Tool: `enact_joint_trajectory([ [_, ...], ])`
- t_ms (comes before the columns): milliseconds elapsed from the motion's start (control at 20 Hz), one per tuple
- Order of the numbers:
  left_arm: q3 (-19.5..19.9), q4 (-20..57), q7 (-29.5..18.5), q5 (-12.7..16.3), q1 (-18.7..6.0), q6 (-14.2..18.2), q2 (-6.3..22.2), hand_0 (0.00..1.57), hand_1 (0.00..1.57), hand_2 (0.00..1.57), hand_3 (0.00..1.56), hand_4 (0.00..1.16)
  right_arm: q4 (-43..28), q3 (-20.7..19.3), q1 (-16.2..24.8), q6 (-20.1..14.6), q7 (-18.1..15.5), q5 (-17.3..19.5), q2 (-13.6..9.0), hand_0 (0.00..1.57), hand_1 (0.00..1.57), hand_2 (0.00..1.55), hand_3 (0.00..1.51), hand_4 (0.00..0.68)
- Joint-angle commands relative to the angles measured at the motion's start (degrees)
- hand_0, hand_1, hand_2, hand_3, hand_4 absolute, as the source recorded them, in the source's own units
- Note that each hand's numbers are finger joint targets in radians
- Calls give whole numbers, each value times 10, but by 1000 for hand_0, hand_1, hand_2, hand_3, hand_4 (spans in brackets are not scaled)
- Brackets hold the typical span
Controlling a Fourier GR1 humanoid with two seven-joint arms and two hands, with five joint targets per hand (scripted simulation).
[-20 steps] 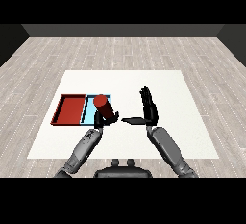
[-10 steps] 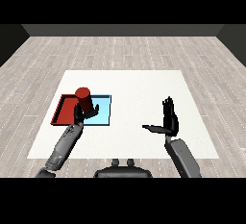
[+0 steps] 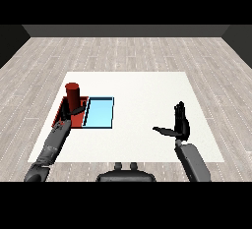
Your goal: Pick the red can and put it in the red box
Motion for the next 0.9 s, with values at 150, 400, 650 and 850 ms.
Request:
enact_joint_trajectory([
  [150, 43, 256, -25, -21, -122, -33, 13, 1571, 1571, 1564, 1493, 1058, 52, -16, -29, -2, 12, 17, -2, 0, 0, 0, 0, 0],
  [400, 31, 360, -3, -49, -132, 4, -25, 1363, 1363, 1247, 1285, 948, 96, -20, -59, 11, -9, -3, 36, 0, 0, 0, 0, 0],
  [650, 24, 434, 49, -67, -154, -10, -9, 593, 593, 628, 406, 781, 120, -46, -74, 21, -16, -5, 19, 0, 0, 0, 0, 0],
  [850, 65, 446, 43, -29, -129, -12, 4, 887, 887, 877, 343, 676, 172, -42, -94, 29, -49, -3, 47, 0, 0, 0, 0, 0],
])
